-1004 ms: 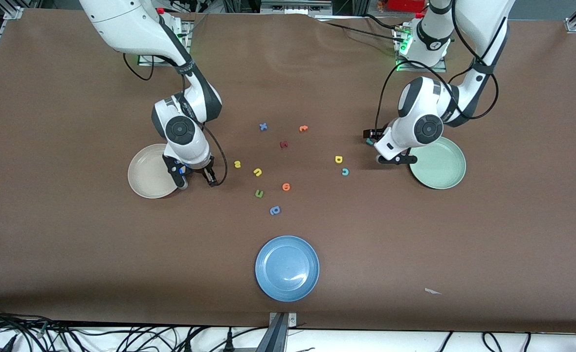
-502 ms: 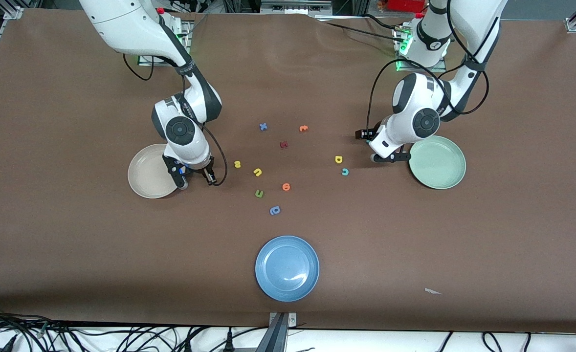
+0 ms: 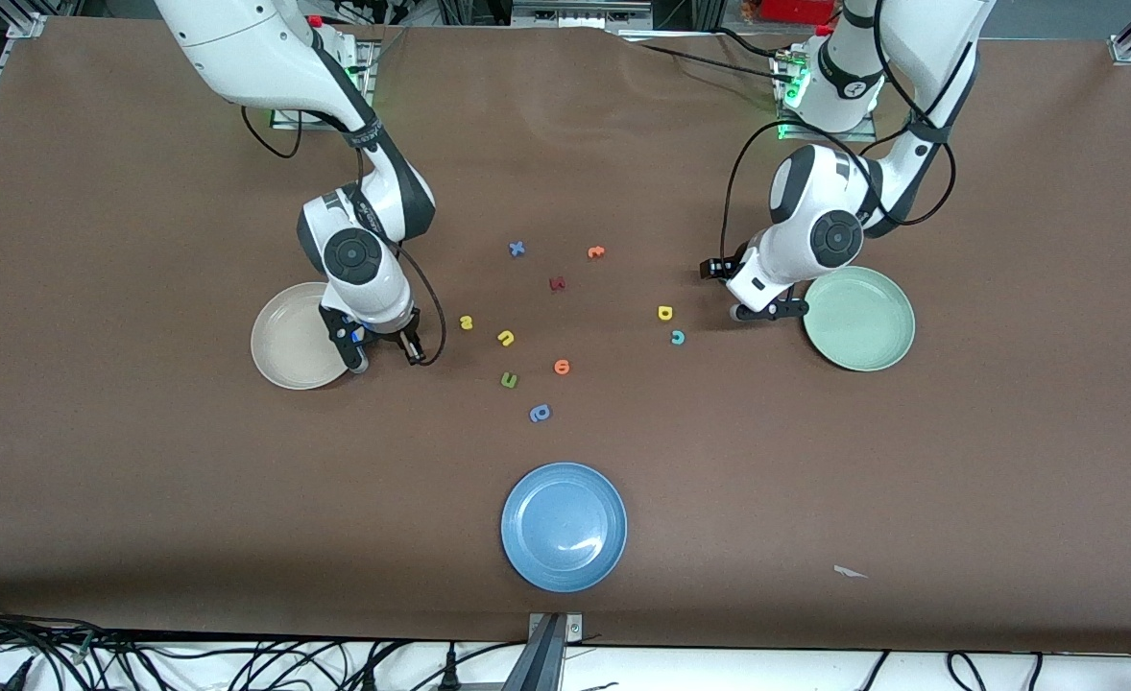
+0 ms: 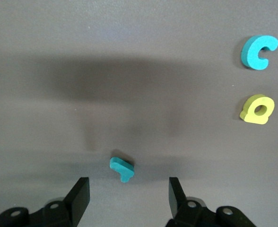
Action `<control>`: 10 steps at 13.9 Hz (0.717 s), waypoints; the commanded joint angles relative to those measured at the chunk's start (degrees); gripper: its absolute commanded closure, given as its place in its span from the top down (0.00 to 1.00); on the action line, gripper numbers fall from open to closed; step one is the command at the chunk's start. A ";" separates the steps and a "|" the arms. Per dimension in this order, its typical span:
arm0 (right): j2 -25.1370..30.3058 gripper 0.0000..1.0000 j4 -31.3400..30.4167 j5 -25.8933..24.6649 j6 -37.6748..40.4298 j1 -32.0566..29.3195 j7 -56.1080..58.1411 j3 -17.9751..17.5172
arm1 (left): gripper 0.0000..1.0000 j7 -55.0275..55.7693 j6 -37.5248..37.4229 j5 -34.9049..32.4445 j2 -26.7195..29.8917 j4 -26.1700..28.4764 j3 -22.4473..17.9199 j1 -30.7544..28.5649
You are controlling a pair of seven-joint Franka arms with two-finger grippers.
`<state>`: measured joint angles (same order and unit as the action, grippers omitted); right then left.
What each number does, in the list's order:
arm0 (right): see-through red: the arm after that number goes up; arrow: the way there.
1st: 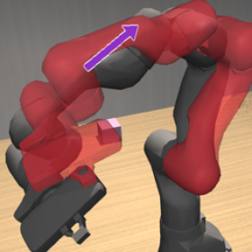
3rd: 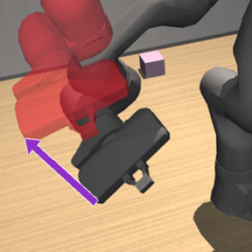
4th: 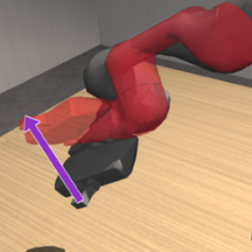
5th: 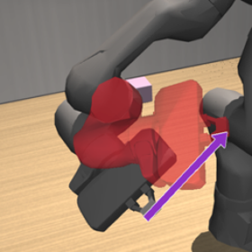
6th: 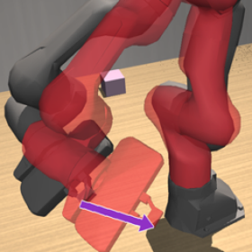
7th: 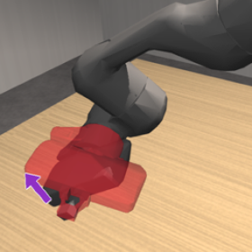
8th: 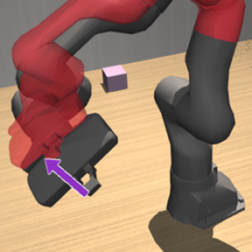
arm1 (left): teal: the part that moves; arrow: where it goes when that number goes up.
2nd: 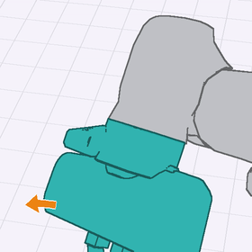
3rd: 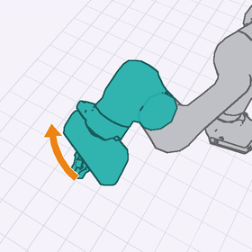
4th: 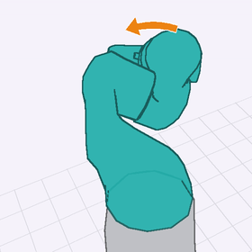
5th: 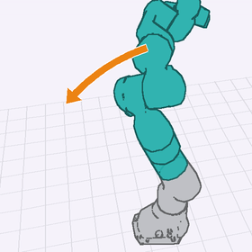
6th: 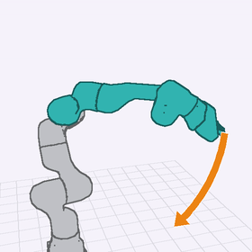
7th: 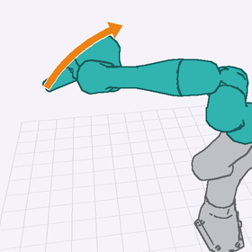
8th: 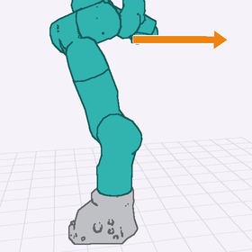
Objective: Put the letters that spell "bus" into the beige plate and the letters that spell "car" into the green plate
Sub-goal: 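Grasp the p with the right gripper while the left gripper reaches the r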
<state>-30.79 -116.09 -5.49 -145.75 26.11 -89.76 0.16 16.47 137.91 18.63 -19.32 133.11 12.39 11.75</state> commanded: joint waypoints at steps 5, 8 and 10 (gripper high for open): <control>0.55 0.38 0.52 -0.84 0.29 -0.36 0.37 -0.08 | 0.71 -0.47 0.96 1.14 -0.63 0.49 0.09 -0.32; 2.92 0.38 1.92 -0.93 5.28 -0.44 4.48 0.97 | 0.68 -0.47 0.96 1.05 -1.07 0.40 0.00 -0.24; 5.47 0.38 1.84 -0.49 9.15 -0.44 10.01 2.99 | 0.67 -0.38 1.05 -0.26 -1.42 0.40 0.00 -0.15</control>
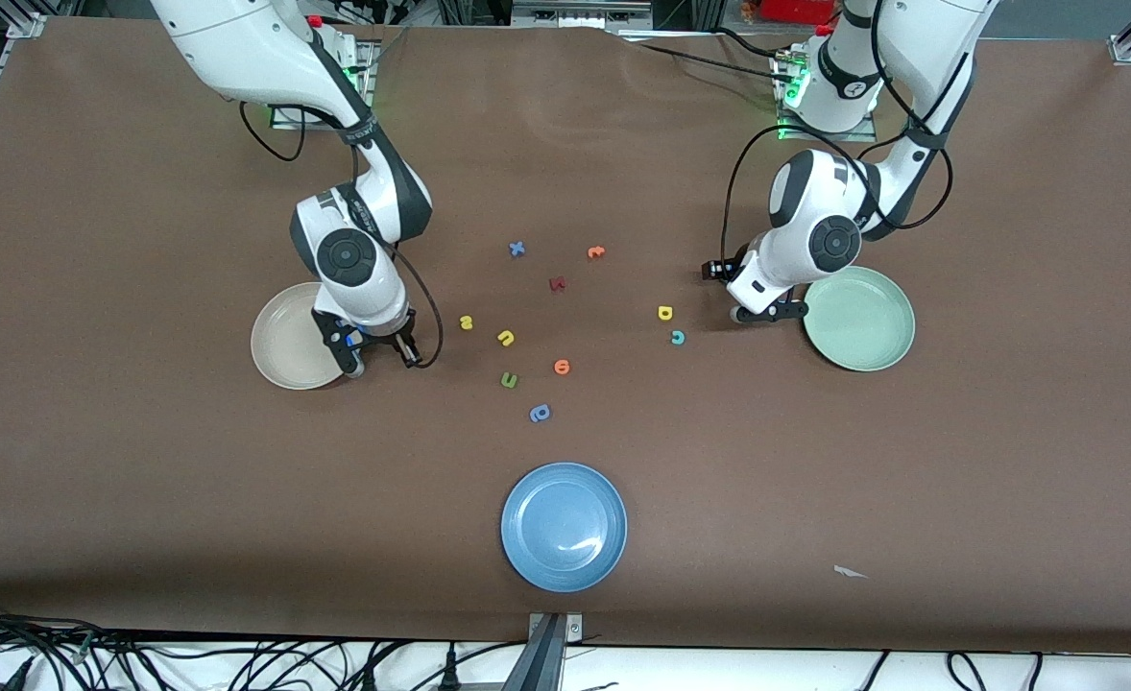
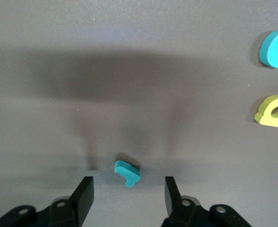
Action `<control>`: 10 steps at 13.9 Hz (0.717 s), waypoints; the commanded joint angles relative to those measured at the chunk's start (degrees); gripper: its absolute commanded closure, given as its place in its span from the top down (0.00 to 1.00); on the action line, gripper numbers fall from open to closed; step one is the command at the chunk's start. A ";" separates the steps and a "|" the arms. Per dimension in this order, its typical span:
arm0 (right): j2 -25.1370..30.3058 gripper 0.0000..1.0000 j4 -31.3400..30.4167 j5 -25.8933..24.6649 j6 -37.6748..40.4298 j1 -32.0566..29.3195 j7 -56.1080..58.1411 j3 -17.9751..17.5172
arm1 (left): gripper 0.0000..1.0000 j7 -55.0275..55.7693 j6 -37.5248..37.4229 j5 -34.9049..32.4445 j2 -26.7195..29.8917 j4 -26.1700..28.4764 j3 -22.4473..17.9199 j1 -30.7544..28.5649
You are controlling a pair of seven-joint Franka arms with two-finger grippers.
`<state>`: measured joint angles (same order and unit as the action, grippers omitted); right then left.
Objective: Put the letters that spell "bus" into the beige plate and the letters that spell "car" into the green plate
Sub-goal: 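Place the p on the white plate while the left gripper grasps the r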
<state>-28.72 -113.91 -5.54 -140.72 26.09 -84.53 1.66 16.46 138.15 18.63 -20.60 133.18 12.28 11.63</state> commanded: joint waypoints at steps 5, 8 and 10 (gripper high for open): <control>5.69 0.39 -2.01 0.09 8.18 -1.04 15.53 6.07 | 0.67 -0.38 1.94 -0.26 -0.49 -0.20 0.02 -0.20; 5.25 0.91 -3.60 0.09 7.92 -1.83 15.72 6.60 | 0.67 -0.47 2.91 -0.35 -0.93 -0.38 -0.07 -0.29; 5.43 1.00 -3.34 0.17 8.27 -1.83 15.02 6.25 | 0.66 -0.29 3.18 -2.35 -1.02 -0.38 -0.07 -0.20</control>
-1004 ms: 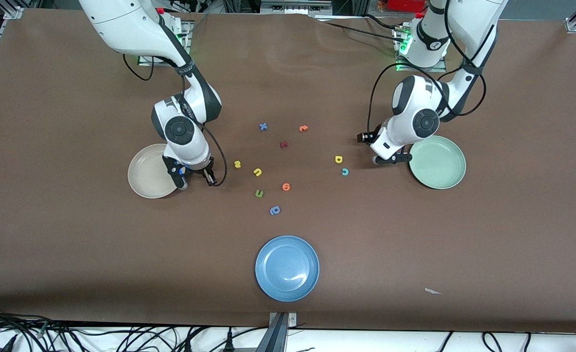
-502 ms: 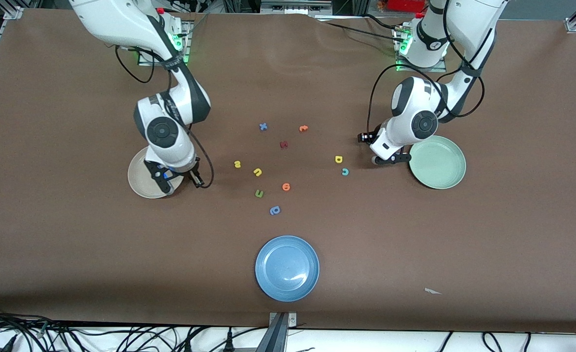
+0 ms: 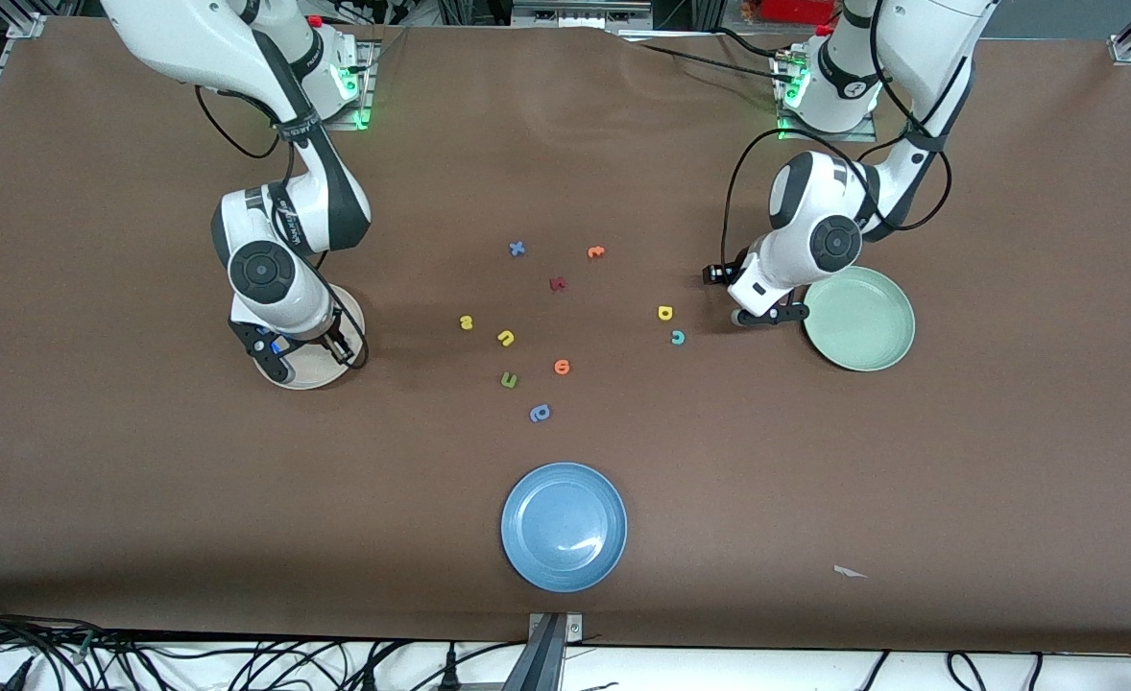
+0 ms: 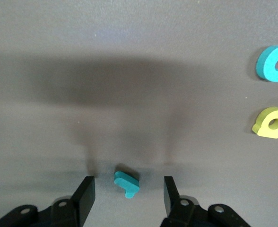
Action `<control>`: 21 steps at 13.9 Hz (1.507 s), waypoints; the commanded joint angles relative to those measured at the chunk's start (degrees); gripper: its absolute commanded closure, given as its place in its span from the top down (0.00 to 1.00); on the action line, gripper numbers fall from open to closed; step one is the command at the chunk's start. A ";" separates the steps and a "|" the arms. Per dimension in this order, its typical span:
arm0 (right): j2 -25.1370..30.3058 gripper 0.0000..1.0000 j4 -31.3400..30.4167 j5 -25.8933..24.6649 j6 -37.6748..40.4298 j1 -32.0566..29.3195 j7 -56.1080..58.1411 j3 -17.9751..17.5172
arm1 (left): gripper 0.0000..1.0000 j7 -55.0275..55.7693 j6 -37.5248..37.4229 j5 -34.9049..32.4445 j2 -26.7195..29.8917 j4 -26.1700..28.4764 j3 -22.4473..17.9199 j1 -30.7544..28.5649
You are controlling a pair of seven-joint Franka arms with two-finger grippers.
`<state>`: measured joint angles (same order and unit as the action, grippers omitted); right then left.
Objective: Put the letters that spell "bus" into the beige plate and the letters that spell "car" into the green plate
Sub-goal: 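Place the p on the white plate while the left gripper grasps the r, then grasp the yellow n with the right gripper while the left gripper lifts the r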
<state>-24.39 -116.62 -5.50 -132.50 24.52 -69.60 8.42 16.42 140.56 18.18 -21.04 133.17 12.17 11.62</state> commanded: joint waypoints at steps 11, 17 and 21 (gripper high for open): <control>-5.65 1.00 9.37 4.43 -1.19 2.63 -15.20 -13.87 | 0.59 7.37 -0.02 -8.30 -0.31 -0.37 0.04 1.30; -9.18 0.77 9.66 7.08 -3.72 5.62 -30.84 -13.61 | 0.60 12.22 -0.29 -13.43 -0.14 -0.46 0.57 1.21; -9.71 0.50 8.96 6.55 -5.75 6.76 -34.11 -12.73 | 0.59 14.34 -1.70 -13.08 0.04 -0.90 2.06 1.30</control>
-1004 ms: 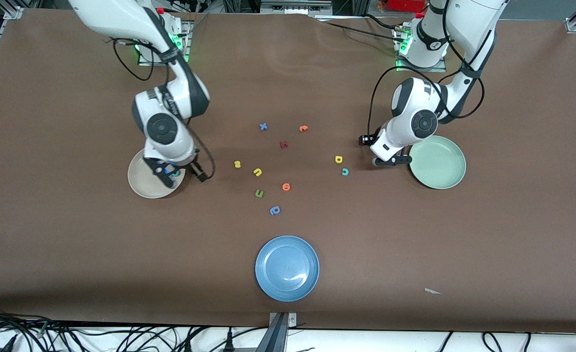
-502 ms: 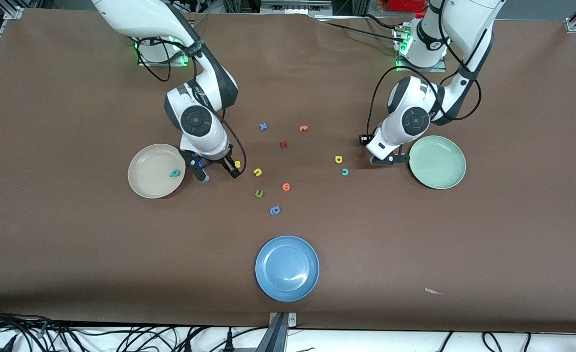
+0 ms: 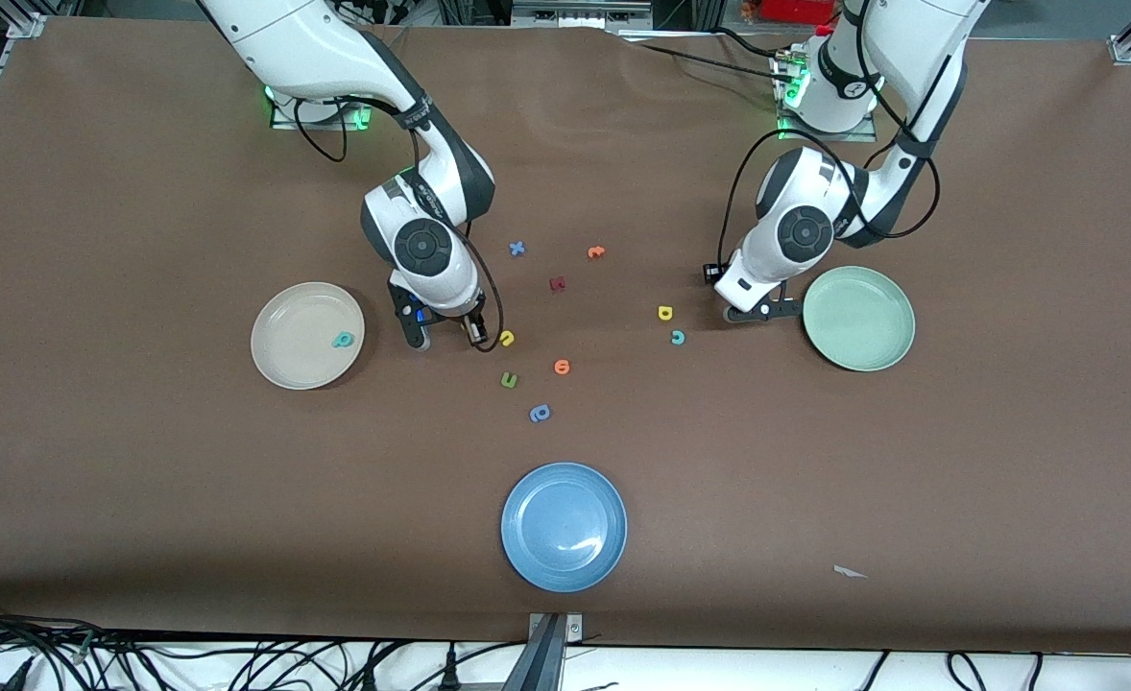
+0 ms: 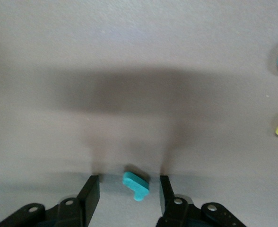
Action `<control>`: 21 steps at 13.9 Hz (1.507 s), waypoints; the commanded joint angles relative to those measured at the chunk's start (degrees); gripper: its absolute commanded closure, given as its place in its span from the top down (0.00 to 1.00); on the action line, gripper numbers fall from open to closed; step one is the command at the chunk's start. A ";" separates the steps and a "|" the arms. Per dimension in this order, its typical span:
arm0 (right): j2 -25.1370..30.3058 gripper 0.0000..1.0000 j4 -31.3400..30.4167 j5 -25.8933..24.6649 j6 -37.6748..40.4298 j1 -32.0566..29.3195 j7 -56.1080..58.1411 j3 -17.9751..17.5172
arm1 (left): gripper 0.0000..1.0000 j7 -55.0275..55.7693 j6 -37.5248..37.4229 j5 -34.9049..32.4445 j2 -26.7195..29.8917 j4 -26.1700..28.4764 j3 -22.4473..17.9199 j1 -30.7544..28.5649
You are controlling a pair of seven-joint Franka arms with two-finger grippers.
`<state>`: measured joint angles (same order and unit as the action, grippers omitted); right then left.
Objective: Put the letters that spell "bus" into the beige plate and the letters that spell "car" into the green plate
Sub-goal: 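Grasp the yellow n with the right gripper while the left gripper lifts the r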
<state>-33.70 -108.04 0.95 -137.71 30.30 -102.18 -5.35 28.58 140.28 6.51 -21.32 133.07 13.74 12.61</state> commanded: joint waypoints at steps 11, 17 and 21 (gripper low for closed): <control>-0.31 0.41 -1.74 -3.15 -1.15 1.17 -2.05 1.83 | 0.19 1.39 -1.41 -1.41 0.05 -0.80 0.50 0.13; -0.40 0.15 -2.00 -3.33 -1.60 1.17 -1.97 1.83 | 0.14 1.22 -7.97 -1.76 1.72 -4.56 0.42 -0.83; 1.08 0.10 -1.30 -3.33 -1.16 1.08 -1.79 2.79 | 0.14 -3.25 -22.65 -1.85 3.74 -12.81 0.50 -4.95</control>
<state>-33.97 -109.04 -1.21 -138.58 30.71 -102.67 -3.93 27.76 124.28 6.44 -19.28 123.90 14.13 10.20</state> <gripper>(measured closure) 0.727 0.833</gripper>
